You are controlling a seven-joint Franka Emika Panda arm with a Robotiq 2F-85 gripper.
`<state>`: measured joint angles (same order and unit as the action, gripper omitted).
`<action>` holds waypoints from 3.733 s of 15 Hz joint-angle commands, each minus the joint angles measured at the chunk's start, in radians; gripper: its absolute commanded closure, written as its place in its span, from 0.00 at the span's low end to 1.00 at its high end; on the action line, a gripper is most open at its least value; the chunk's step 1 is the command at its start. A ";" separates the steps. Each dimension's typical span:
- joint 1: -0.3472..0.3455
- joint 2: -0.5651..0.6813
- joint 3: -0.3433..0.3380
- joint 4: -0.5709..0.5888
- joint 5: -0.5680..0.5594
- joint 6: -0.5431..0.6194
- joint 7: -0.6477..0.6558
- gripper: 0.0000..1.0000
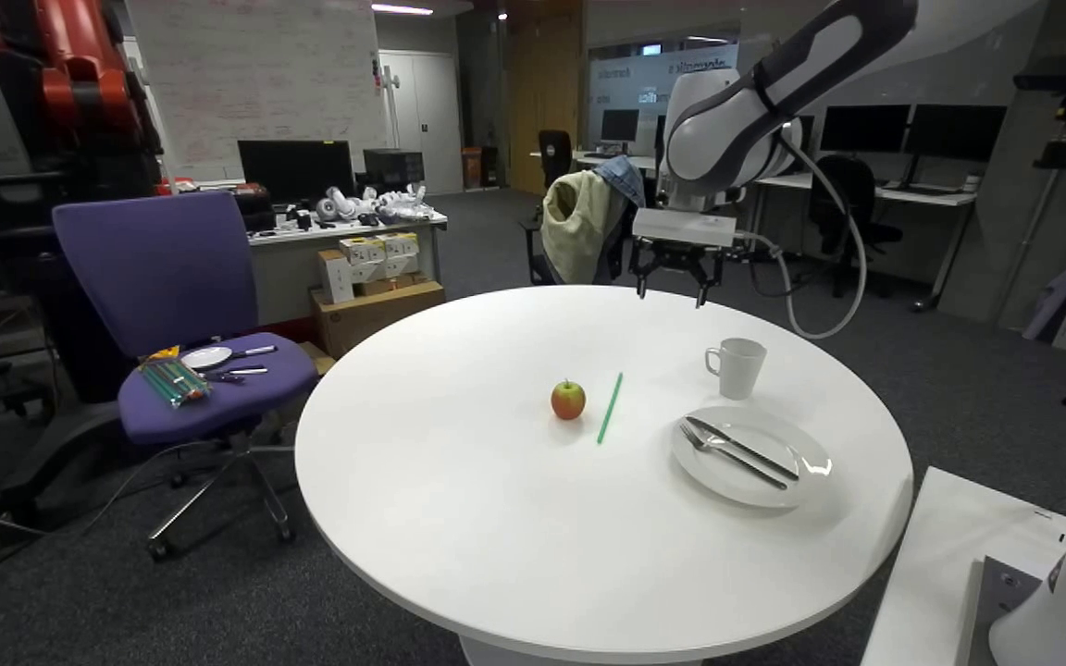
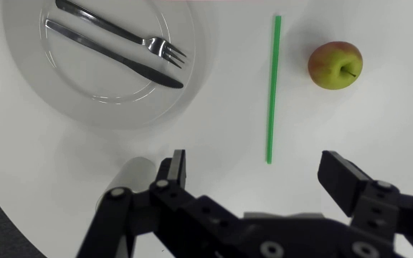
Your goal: Pick up the green straw and put it into the white mug
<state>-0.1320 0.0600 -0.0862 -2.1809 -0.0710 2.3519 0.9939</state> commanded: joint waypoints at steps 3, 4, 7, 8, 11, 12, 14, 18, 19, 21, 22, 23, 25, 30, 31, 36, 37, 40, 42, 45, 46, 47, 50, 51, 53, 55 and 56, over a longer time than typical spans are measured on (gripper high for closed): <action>0.025 0.129 -0.032 0.066 -0.031 0.121 0.018 0.00; 0.029 0.148 -0.038 0.074 -0.031 0.141 0.017 0.00; 0.040 0.195 -0.052 0.096 -0.010 0.146 0.008 0.00; 0.040 0.205 -0.052 0.104 0.004 0.126 -0.003 0.00; 0.052 0.200 -0.062 0.076 0.004 0.136 0.004 0.00; 0.053 0.200 -0.062 0.076 0.004 0.136 0.004 0.00; 0.054 0.200 -0.062 0.076 0.004 0.136 0.004 0.00; 0.054 0.210 -0.061 0.082 0.010 0.129 -0.004 0.00; 0.057 0.220 -0.064 0.085 0.008 0.128 0.004 0.00; 0.060 0.255 -0.067 0.095 0.006 0.134 0.006 0.00; 0.058 0.272 -0.065 0.097 0.015 0.138 -0.005 0.00; 0.059 0.292 -0.065 0.103 0.019 0.136 -0.007 0.00; 0.063 0.328 -0.068 0.113 0.019 0.137 -0.005 0.00; 0.056 0.423 -0.068 0.163 0.032 0.200 -0.047 0.00; 0.052 0.443 -0.065 0.175 0.040 0.226 -0.065 0.00; 0.027 0.544 -0.047 0.249 0.128 0.296 -0.147 0.00; 0.024 0.560 -0.044 0.262 0.153 0.301 -0.165 0.00; 0.022 0.599 -0.043 0.300 0.223 0.301 -0.208 0.00; 0.025 0.617 -0.046 0.322 0.256 0.297 -0.219 0.00; 0.028 0.631 -0.048 0.344 0.281 0.292 -0.230 0.00; 0.029 0.636 -0.049 0.350 0.286 0.289 -0.231 0.00; 0.030 0.640 -0.050 0.356 0.288 0.287 -0.231 0.00; 0.029 0.653 -0.050 0.369 0.291 0.282 -0.231 0.00; 0.030 0.656 -0.050 0.372 0.291 0.283 -0.232 0.00; 0.032 0.664 -0.051 0.379 0.290 0.282 -0.230 0.00; 0.033 0.673 -0.051 0.385 0.289 0.281 -0.231 0.00; 0.033 0.679 -0.051 0.389 0.289 0.280 -0.231 0.00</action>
<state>-0.0943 0.7241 -0.1390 -1.8208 0.1894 2.6383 0.8046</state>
